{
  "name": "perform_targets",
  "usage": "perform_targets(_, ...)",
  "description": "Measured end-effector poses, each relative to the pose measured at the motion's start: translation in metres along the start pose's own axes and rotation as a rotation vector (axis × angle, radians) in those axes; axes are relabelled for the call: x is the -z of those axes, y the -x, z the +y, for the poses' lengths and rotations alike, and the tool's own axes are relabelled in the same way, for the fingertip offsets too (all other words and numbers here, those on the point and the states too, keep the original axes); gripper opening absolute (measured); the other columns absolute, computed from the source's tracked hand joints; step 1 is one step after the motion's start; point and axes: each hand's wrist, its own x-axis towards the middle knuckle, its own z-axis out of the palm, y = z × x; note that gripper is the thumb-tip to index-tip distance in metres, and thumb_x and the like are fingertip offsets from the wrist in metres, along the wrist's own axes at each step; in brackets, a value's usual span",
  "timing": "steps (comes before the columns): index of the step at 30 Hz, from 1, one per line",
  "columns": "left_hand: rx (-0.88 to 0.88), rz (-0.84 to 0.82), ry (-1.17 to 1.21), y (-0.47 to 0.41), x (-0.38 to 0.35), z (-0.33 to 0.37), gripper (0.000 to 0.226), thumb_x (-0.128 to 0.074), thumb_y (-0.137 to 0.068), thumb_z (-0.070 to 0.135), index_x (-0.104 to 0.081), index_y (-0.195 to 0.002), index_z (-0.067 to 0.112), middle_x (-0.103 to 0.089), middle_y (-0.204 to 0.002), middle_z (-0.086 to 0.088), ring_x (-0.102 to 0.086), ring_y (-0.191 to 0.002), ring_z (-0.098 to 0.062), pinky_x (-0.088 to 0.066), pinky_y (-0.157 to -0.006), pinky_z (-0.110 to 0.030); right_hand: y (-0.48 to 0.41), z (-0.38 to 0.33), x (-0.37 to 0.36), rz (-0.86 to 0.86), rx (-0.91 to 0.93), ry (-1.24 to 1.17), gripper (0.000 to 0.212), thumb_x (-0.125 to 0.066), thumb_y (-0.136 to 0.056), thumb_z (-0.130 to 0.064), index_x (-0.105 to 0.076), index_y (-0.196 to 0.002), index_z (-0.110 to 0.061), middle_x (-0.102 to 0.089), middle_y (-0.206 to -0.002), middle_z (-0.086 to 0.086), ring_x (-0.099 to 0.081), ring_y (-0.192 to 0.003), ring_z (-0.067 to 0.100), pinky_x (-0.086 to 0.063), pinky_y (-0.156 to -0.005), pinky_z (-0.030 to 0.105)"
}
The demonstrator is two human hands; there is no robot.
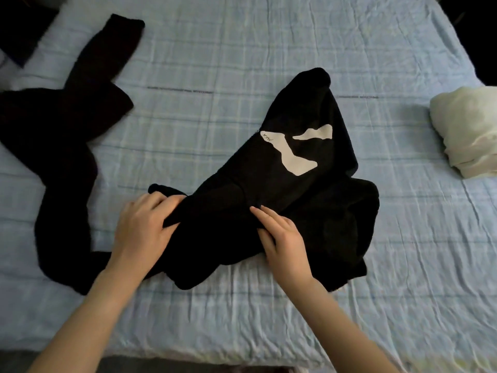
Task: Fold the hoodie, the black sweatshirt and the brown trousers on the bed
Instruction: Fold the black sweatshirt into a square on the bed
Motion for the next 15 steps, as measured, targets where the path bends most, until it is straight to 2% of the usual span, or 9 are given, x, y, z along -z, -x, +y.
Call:
perform_targets(2,0.107,-0.051,-0.097,0.013,0.008,-0.034,0.041,-0.079,-0.075,0.017,-0.066,-0.114,0.013,-0.061,-0.089,-0.008,-0.059,-0.081,-0.034,-0.047,-0.071,-0.047,-0.008,-0.018,-0.029,-0.163,0.030,-0.007,0.049,-0.057,-0.102,-0.024,-0.046,-0.149,-0.031,-0.042,-0.156,-0.005,-0.039,-0.140,0.025,-0.034,-0.117,0.039)
perform_targets(3,0.219,-0.141,-0.169,0.017,0.009,-0.048,0.043,-0.077,-0.079,0.022,-0.064,-0.118,0.015,-0.063,-0.094,-0.010,-0.060,-0.089,-0.035,-0.047,-0.078,-0.051,-0.011,-0.022,-0.040,-0.285,0.037,-0.023,0.054,-0.058,-0.101,-0.029,-0.040,-0.152,-0.034,-0.035,-0.160,-0.008,-0.034,-0.145,0.021,-0.032,-0.118,0.037)
perform_targets(5,0.500,-0.411,-0.333,0.023,0.004,-0.059,0.064,-0.073,-0.083,0.033,-0.047,-0.139,0.020,-0.055,-0.123,-0.017,-0.048,-0.118,-0.037,-0.036,-0.101,-0.062,-0.013,-0.020,-0.054,-0.426,0.045,-0.022,0.061,-0.058,-0.101,-0.034,-0.031,-0.155,-0.039,-0.023,-0.164,-0.013,-0.025,-0.149,0.014,-0.027,-0.121,0.032)
perform_targets(6,0.565,-0.488,-0.368,0.024,-0.001,-0.058,0.077,-0.072,-0.083,0.037,-0.033,-0.148,0.022,-0.044,-0.138,-0.019,-0.036,-0.131,-0.038,-0.027,-0.108,-0.064,-0.012,-0.016,-0.054,-0.392,0.053,0.009,0.061,-0.057,-0.101,-0.035,-0.030,-0.155,-0.039,-0.021,-0.164,-0.013,-0.023,-0.149,0.013,-0.024,-0.122,0.029)
perform_targets(7,0.523,-0.492,-0.343,0.022,-0.009,-0.052,0.084,-0.071,-0.084,0.037,-0.025,-0.152,0.020,-0.034,-0.148,-0.020,-0.027,-0.138,-0.039,-0.023,-0.112,-0.064,-0.012,-0.011,-0.051,-0.305,0.063,0.060,0.059,-0.055,-0.102,-0.034,-0.031,-0.155,-0.037,-0.023,-0.164,-0.011,-0.023,-0.150,0.014,-0.022,-0.122,0.030)
perform_targets(8,0.392,-0.419,-0.276,0.019,-0.019,-0.040,0.082,-0.068,-0.085,0.035,-0.025,-0.153,0.016,-0.030,-0.152,-0.020,-0.025,-0.141,-0.039,-0.022,-0.113,-0.062,-0.013,-0.004,-0.046,-0.202,0.067,0.128,0.056,-0.054,-0.103,-0.032,-0.033,-0.155,-0.034,-0.027,-0.163,-0.009,-0.023,-0.151,0.017,-0.021,-0.123,0.034)
perform_targets(10,0.070,-0.259,-0.140,0.010,-0.045,-0.002,0.067,-0.055,-0.093,0.036,-0.032,-0.152,0.014,-0.032,-0.156,-0.014,-0.028,-0.144,-0.034,-0.023,-0.116,-0.057,-0.017,0.015,-0.030,-0.055,0.025,0.299,0.054,-0.049,-0.104,-0.031,-0.032,-0.156,-0.031,-0.027,-0.163,-0.006,-0.018,-0.153,0.022,-0.017,-0.124,0.043)
perform_targets(11,-0.034,-0.229,-0.092,0.004,-0.057,0.018,0.062,-0.045,-0.096,0.040,-0.032,-0.152,0.016,-0.032,-0.157,-0.010,-0.028,-0.145,-0.031,-0.023,-0.116,-0.056,-0.021,0.027,-0.021,-0.018,-0.015,0.392,0.055,-0.045,-0.105,-0.033,-0.028,-0.157,-0.033,-0.024,-0.165,-0.005,-0.013,-0.154,0.023,-0.014,-0.125,0.047)
perform_targets(15,-0.061,-0.348,-0.084,-0.025,-0.120,0.052,0.061,-0.025,-0.100,0.050,-0.024,-0.155,0.024,-0.025,-0.160,-0.008,-0.023,-0.148,-0.031,-0.018,-0.117,-0.058,-0.046,0.087,0.006,0.079,-0.169,0.612,0.056,-0.033,-0.105,-0.045,-0.017,-0.158,-0.040,-0.015,-0.167,-0.006,-0.003,-0.155,0.023,-0.003,-0.121,0.056)
